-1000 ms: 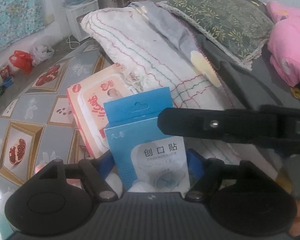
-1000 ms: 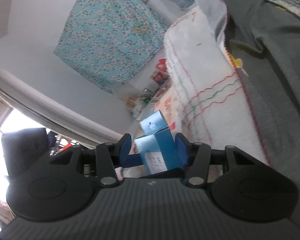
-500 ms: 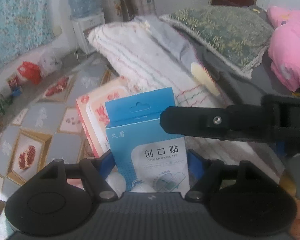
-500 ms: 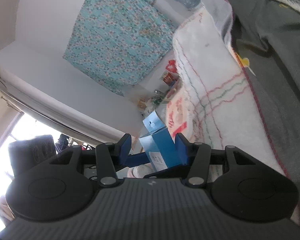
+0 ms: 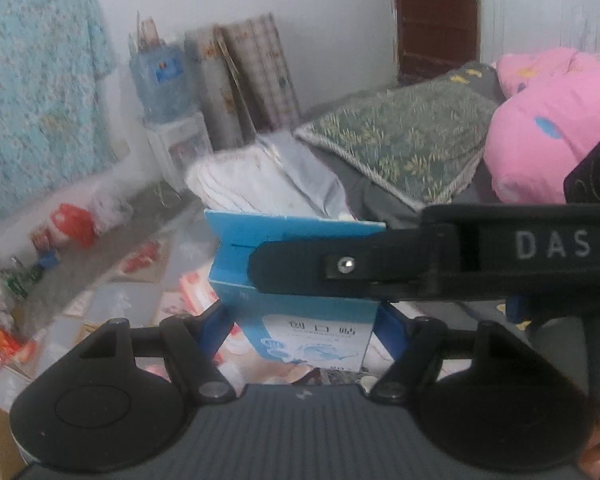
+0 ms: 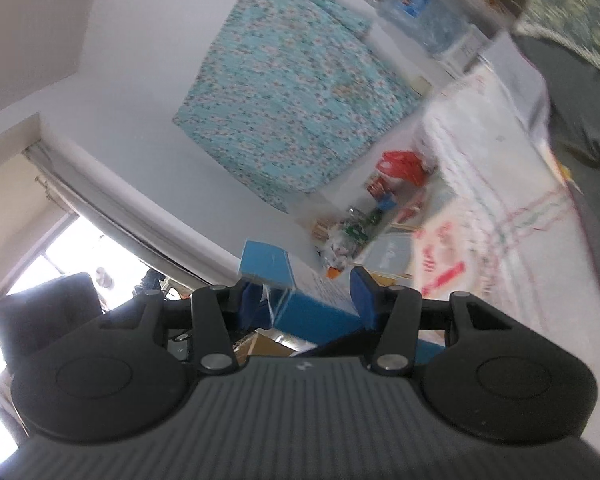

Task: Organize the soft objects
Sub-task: 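Carry the band-aid box with the left tool into the cardboard box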

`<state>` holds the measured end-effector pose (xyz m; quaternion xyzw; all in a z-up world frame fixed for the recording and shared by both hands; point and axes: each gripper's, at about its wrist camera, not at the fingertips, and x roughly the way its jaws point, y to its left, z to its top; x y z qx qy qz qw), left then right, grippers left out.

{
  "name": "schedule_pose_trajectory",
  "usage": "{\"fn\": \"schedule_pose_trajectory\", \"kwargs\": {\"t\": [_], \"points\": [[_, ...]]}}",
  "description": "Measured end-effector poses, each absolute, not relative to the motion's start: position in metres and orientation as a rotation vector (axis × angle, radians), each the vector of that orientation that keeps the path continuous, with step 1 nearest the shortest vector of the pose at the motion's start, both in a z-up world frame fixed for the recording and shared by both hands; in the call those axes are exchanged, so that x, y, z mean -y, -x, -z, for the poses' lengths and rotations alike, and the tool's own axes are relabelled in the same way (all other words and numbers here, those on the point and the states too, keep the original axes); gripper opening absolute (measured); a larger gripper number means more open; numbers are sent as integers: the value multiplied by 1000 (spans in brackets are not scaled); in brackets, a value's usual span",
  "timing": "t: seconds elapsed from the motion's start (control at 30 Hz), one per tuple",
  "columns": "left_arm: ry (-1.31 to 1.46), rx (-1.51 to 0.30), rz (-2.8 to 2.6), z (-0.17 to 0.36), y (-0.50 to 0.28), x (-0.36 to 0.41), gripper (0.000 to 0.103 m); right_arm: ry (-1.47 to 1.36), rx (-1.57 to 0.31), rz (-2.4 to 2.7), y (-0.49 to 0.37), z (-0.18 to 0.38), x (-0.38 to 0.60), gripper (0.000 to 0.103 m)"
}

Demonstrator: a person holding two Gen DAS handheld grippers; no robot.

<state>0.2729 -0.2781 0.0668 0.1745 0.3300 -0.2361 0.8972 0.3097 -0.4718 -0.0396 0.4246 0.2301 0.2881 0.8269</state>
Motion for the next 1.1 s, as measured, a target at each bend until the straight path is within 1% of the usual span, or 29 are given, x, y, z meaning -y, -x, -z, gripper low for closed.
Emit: {"fn": "schedule_pose_trajectory", "kwargs": {"t": [0.23,0.5,0.63,0.77,0.9,1.1], "points": [[-328,-614,467,-107,-238,242,76,-835,-444,-654,-276,-17,440,49],[-243,-581,401,-140,-205,166,76,-753,-460,-746,-250,-75,371,49],[-199,-585,348,-147,-190,116,76,-714,-498,-810,-244,-98,317,55],[-151,-601,270,-151,-179,63,76,-661,-561,-879,-242,-114,254,60],[-71,-647,190,-146,-177,3,76,-611,-636,-959,-243,-123,186,62],[55,-765,93,-122,-192,-76,76,-568,-776,-1003,-253,-110,96,63]]}}
